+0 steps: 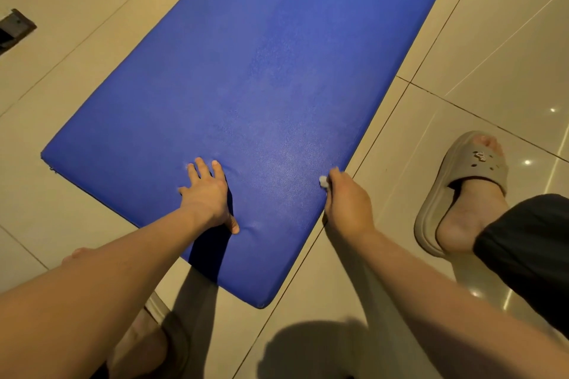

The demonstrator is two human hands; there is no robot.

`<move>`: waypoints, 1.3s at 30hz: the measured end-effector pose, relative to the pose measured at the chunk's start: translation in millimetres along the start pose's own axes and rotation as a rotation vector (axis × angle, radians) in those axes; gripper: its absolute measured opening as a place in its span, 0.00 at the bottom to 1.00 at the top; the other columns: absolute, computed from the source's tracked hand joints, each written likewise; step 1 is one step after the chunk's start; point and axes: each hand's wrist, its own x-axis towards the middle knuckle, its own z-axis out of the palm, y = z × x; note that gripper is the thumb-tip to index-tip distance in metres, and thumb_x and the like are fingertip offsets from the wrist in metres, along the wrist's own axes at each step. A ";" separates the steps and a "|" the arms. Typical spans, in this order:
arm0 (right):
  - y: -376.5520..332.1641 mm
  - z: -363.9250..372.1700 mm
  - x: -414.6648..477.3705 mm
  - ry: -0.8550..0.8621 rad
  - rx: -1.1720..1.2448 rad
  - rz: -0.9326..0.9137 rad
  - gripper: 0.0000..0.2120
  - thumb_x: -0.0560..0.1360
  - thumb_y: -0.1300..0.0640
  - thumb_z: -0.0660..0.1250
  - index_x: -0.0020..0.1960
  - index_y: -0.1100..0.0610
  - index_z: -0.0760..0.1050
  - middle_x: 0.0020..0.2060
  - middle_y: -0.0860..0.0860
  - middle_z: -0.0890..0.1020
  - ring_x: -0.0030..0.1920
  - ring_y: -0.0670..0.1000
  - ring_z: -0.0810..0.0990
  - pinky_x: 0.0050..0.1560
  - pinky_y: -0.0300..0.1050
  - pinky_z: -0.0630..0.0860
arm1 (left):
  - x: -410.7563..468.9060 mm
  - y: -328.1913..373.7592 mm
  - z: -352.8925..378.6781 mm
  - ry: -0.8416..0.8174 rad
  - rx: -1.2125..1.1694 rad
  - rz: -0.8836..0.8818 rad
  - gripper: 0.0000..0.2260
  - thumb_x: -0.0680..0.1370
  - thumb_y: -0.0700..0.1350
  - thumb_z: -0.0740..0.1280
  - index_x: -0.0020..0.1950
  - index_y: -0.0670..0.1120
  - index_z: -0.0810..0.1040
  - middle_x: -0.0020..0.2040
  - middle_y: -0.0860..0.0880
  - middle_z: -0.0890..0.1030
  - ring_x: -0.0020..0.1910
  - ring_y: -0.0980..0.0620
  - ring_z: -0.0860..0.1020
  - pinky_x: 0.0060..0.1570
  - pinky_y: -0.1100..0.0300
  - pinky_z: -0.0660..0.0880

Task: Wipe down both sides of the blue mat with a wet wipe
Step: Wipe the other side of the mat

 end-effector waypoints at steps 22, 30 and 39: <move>-18.0 17.2 -64.3 -0.172 0.157 0.070 0.03 0.81 0.52 0.64 0.48 0.49 0.73 0.45 0.46 0.82 0.41 0.49 0.81 0.46 0.46 0.82 | -0.7 2.6 -1.8 -0.022 0.018 -0.010 0.75 0.55 0.65 0.83 0.80 0.39 0.34 0.79 0.33 0.36 0.79 0.30 0.39 0.71 0.31 0.63; -18.1 4.1 -3.9 -0.053 0.132 0.215 0.06 0.82 0.53 0.64 0.48 0.55 0.73 0.42 0.51 0.82 0.41 0.53 0.81 0.42 0.50 0.80 | -1.6 -0.1 -1.0 -0.015 0.007 -0.003 0.74 0.55 0.65 0.84 0.80 0.39 0.35 0.79 0.34 0.36 0.79 0.30 0.39 0.70 0.29 0.62; -50.5 26.4 -90.2 -0.362 0.049 -0.121 0.05 0.82 0.50 0.61 0.49 0.49 0.70 0.45 0.47 0.81 0.39 0.47 0.78 0.43 0.40 0.74 | -3.5 0.9 -2.0 -0.009 0.011 -0.008 0.75 0.55 0.65 0.83 0.80 0.39 0.35 0.79 0.33 0.36 0.79 0.29 0.39 0.70 0.29 0.62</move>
